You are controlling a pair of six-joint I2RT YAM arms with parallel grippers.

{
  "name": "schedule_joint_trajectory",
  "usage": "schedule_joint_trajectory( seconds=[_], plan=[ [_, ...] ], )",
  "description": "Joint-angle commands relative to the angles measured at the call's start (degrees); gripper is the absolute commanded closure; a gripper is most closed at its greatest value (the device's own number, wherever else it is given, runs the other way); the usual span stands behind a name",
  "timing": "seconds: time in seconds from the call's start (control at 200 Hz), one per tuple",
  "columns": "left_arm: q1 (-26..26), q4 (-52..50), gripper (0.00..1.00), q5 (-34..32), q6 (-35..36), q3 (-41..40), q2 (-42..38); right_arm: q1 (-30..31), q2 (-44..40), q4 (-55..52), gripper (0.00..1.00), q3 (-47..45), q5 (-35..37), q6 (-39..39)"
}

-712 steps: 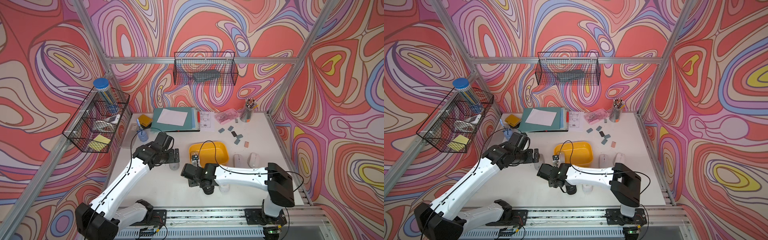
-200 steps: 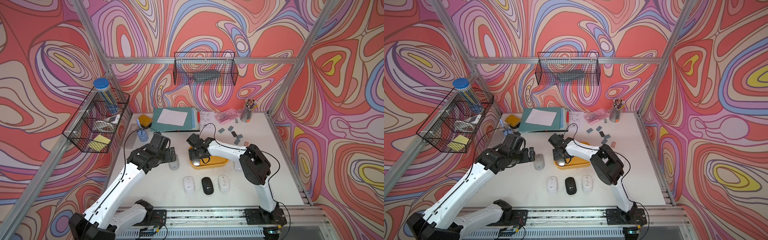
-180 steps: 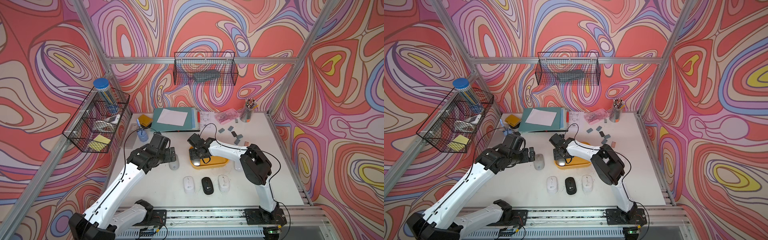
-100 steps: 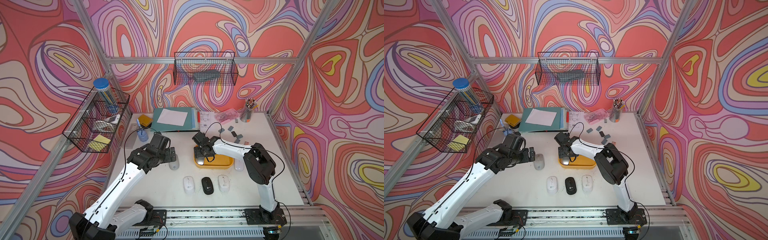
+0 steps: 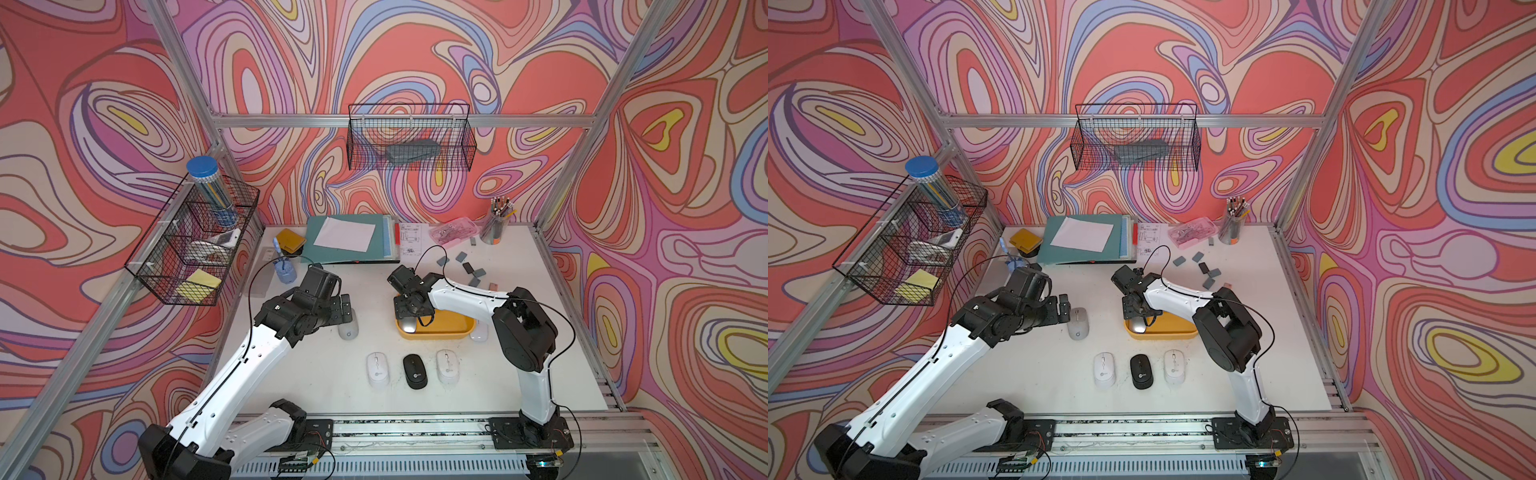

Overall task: Take out the mouse from the storage box
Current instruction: Move the storage box to the center of the board.

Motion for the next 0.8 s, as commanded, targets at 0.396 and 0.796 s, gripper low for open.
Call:
schedule_joint_trajectory(
  seconds=[0.396,0.796],
  plan=[
    [0.2,0.6,0.04,0.2,0.2,-0.4,0.2,-0.1,-1.8,-9.1,0.3,0.6,8.8,3.2],
    [0.3,0.6,0.04,0.3,0.2,-0.4,0.2,0.5,-7.0,-2.5,0.2,-5.3,5.3,11.5]
  ],
)
